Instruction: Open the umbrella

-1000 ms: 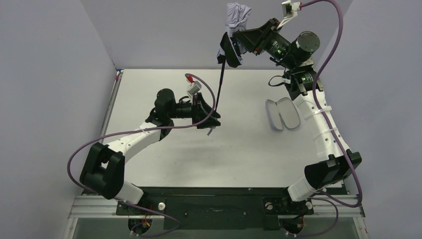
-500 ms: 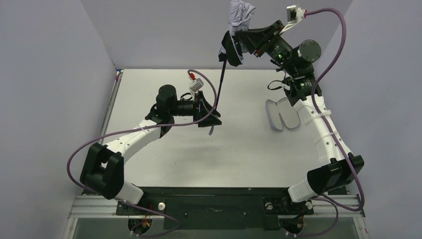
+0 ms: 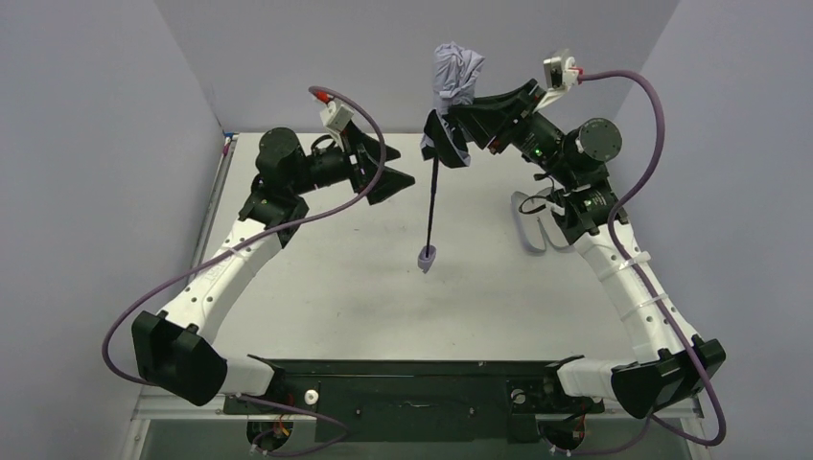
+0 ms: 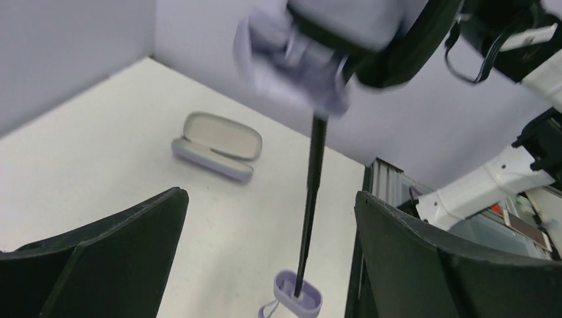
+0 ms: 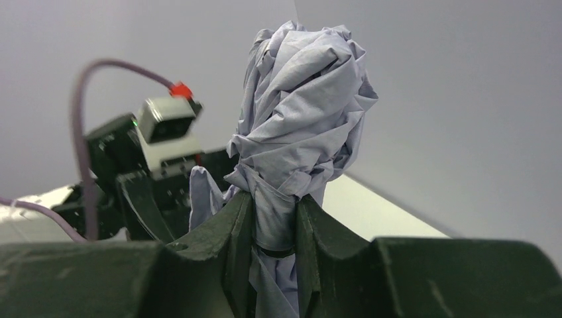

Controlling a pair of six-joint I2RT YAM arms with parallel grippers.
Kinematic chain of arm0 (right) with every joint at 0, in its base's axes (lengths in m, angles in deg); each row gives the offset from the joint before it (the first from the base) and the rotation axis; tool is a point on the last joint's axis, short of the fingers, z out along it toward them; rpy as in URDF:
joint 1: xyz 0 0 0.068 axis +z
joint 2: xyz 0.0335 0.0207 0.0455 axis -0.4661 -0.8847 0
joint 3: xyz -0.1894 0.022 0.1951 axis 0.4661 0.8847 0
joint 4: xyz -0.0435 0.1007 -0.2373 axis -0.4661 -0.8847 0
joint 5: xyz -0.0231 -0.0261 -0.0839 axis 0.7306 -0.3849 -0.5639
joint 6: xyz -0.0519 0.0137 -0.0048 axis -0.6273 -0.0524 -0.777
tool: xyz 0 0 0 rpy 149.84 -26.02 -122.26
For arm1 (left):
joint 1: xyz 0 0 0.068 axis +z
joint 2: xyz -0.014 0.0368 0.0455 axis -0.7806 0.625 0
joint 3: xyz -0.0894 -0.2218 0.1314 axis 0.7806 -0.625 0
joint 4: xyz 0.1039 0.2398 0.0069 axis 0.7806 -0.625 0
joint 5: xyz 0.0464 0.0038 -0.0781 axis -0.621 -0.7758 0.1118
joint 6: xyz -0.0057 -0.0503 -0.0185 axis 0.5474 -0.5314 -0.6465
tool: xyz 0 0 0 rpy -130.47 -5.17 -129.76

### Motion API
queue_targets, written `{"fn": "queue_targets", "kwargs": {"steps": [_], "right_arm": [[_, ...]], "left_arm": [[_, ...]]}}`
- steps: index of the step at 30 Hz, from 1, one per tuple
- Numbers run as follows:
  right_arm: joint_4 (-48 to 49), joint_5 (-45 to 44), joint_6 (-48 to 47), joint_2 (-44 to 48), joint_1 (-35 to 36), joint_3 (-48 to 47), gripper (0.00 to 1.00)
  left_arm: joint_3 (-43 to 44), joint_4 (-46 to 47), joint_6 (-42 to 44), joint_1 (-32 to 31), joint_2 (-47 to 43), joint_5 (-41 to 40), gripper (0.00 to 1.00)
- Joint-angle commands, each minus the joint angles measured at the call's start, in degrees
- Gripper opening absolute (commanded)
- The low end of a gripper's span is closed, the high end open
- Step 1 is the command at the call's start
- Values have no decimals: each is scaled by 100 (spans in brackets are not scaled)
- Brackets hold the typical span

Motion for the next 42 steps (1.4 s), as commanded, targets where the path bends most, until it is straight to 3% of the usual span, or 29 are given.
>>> {"fn": "queue_targets", "kwargs": {"steps": [1,10,17,19,22,26,27,29,32,33,35,38,42], "right_arm": [[112,-70,-450,248,188,159,0],[-171,-176,-857,375,485,376,0],[25,-97,-643,499,662,604,0],[75,-59,-546,524,668,627,0],[94,10,-462,545,665,629,0],[129,44,-312,551,652,632,0],[138,43,-247,550,633,625,0],[127,43,-156,545,604,586,3],[-47,28,-116,571,506,504,24],[-220,-15,-125,607,429,487,37],[-570,-184,-271,691,322,461,48],[-1264,-607,-879,861,310,463,47],[-1544,-933,-1500,985,511,429,37]], "left_arm": [[697,118,8,-115,-63,-588,97],[981,475,-222,-564,270,-799,97],[1233,-51,246,-896,494,-1589,99],[1210,-31,222,-909,524,-1634,86],[1003,249,84,-912,503,-1648,53],[613,880,-178,-895,381,-1360,21],[562,1051,-282,-895,349,-1329,9],[475,1148,-389,-895,309,-1317,0],[421,1154,-515,-861,261,-1613,0],[427,1115,-577,-840,240,-1706,0],[472,897,-606,-834,210,-2085,0],[533,653,-661,-838,161,-2635,0],[527,460,-560,-918,118,-2896,0]]}}
